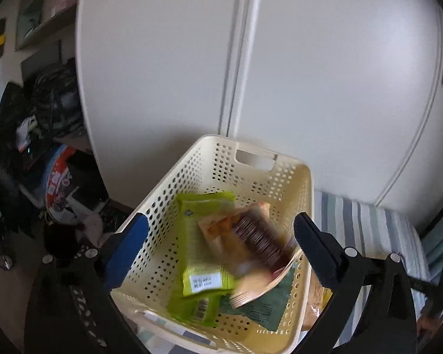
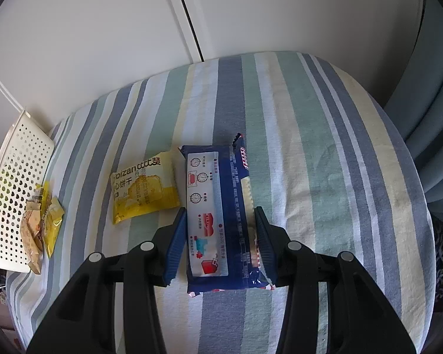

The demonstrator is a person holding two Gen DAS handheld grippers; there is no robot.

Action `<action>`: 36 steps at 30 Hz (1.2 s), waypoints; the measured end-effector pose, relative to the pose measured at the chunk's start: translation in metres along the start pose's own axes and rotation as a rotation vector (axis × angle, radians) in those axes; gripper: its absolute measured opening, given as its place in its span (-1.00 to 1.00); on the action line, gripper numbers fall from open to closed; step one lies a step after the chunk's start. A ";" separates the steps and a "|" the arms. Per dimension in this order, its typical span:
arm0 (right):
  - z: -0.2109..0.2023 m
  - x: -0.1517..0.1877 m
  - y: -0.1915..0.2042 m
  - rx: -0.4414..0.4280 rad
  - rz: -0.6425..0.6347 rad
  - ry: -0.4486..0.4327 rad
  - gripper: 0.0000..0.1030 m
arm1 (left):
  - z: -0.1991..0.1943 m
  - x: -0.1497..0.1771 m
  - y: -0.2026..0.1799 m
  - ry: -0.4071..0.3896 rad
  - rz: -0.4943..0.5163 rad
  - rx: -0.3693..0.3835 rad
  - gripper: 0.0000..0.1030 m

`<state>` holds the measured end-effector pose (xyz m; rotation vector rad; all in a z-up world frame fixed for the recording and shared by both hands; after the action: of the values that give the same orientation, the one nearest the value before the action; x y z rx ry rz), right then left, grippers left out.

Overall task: Organize snacks
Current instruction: 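Carry the brown waffle pack with the left tool into the basket and release, then carry the blue-and-white wafer pack with the right tool into the basket and release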

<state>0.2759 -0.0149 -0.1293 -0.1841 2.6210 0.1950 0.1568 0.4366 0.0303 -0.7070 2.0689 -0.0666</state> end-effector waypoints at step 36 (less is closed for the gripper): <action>-0.014 -0.007 0.008 -0.137 0.062 -0.072 -0.13 | 0.025 0.010 0.043 -0.048 -0.055 -0.208 0.95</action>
<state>0.2741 -0.0092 -0.1130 -0.1400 2.5441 0.3961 0.1519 0.4729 -0.0051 -0.8841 2.0284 0.1355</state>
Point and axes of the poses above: each gripper's, at about its wrist camera, not at the fingertips, and z roughly the way its jaws point, y to its left, x to its underside, the point moved 10 cm from there along z, roughly the way its jaws point, and after that the axes turned 11 degrees about -z, right-handed, at the moved point
